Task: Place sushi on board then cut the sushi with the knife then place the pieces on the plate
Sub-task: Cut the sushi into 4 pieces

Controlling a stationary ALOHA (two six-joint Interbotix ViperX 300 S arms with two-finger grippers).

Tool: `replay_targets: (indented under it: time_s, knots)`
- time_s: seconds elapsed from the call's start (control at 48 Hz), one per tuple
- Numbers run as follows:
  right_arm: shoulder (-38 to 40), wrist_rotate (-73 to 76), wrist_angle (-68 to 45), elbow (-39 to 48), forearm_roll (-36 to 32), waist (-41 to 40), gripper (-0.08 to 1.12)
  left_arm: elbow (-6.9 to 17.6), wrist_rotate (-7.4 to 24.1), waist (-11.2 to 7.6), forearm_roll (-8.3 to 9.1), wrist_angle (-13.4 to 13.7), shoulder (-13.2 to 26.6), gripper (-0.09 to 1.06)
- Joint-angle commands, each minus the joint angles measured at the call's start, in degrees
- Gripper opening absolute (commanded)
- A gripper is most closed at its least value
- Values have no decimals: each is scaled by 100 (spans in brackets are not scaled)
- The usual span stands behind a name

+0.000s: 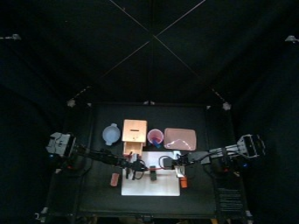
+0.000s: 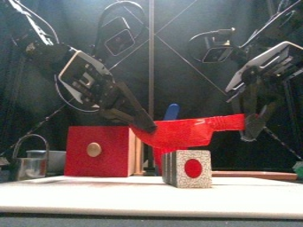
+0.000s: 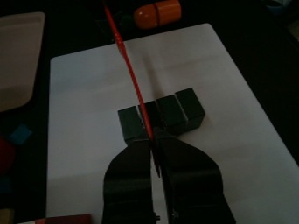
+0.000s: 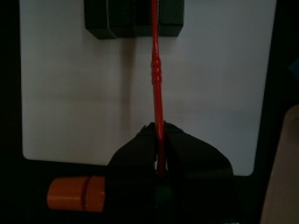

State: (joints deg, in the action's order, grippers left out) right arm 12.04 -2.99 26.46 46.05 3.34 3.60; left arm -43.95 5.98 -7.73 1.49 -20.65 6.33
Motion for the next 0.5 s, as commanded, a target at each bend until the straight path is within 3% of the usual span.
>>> replay_targets:
  time_s: [0.021, 0.5]
  knots:
    - [62, -18, -88, -79, -26, -79, 34, 132, 62, 18, 35, -26, -35, 30]
    - [-176, -9, -158, -123, 404, -26, 34, 62, 53, -35, -26, 167, -79, 30]
